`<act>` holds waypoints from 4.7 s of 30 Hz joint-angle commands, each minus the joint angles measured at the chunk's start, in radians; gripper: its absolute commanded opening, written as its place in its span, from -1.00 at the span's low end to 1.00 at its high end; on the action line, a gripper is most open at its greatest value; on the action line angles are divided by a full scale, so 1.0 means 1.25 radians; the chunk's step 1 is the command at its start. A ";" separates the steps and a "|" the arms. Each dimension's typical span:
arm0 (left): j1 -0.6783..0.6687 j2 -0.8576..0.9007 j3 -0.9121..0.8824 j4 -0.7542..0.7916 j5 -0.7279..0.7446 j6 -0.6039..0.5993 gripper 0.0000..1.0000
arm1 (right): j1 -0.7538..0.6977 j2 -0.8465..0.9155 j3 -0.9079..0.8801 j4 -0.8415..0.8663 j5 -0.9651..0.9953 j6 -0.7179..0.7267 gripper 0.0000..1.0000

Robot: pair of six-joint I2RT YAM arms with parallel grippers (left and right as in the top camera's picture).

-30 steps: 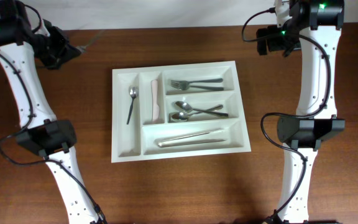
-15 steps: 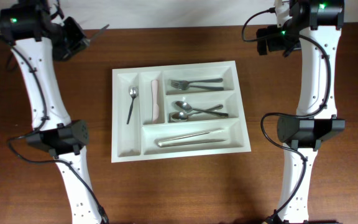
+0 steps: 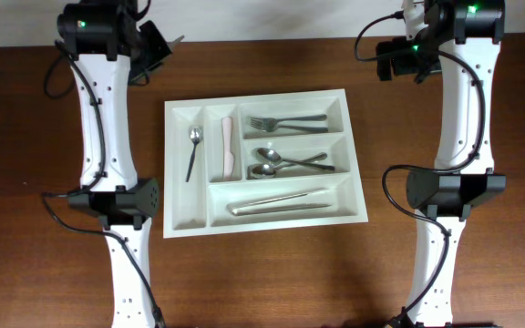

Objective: Pack container

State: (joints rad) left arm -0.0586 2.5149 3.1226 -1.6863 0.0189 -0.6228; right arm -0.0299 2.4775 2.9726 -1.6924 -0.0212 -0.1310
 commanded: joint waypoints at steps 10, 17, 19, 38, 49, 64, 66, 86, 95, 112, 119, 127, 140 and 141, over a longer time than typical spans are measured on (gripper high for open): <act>0.014 -0.036 0.003 -0.001 -0.016 -0.095 -0.96 | 0.003 -0.025 0.008 -0.005 -0.008 0.002 0.98; -0.004 -0.068 -0.075 -0.001 -0.133 -0.110 -0.96 | 0.003 -0.025 0.008 -0.005 -0.008 0.002 0.98; -0.009 -0.081 -0.120 -0.001 -0.164 -0.127 -0.96 | 0.003 -0.025 0.008 -0.005 -0.008 0.002 0.98; -0.011 -0.331 -0.688 0.126 -0.084 -0.196 -0.96 | 0.003 -0.025 0.008 -0.005 -0.008 0.002 0.98; -0.035 -0.382 -0.732 0.059 -0.081 -0.233 -0.96 | 0.003 -0.025 0.008 -0.005 -0.008 0.002 0.98; -0.092 -0.382 -0.958 0.222 -0.060 -0.309 -0.96 | 0.003 -0.025 0.008 -0.005 -0.008 0.002 0.98; -0.092 -0.382 -0.968 0.230 -0.062 -0.309 -0.96 | 0.003 -0.025 0.008 -0.005 -0.008 0.002 0.98; -0.092 -0.382 -1.076 0.372 -0.081 -0.309 -0.96 | 0.003 -0.025 0.008 -0.005 -0.008 0.002 0.98; -0.092 -0.382 -1.112 0.398 -0.081 -0.309 -0.95 | 0.003 -0.025 0.008 -0.005 -0.008 0.002 0.98; -0.085 -0.384 -1.112 0.401 -0.074 -0.309 -0.45 | 0.003 -0.025 0.008 -0.005 -0.008 0.002 0.98; -0.039 -0.420 -1.094 0.401 -0.061 -0.290 -0.45 | 0.003 -0.025 0.008 -0.005 -0.008 0.002 0.98; 0.036 -0.548 -1.086 0.400 -0.148 -0.278 -0.28 | 0.003 -0.025 0.008 -0.005 -0.008 0.002 0.98; 0.163 -0.714 -1.086 0.397 -0.427 -0.279 0.90 | 0.003 -0.025 0.008 -0.005 -0.008 0.002 0.98; 0.170 -0.718 -1.086 0.396 -0.439 -0.279 0.99 | 0.003 -0.025 0.008 -0.005 -0.008 0.002 0.98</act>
State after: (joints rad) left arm 0.1287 1.6539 1.7523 -1.1877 -0.3954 -0.9737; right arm -0.0299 2.4775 2.9726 -1.6924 -0.0212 -0.1310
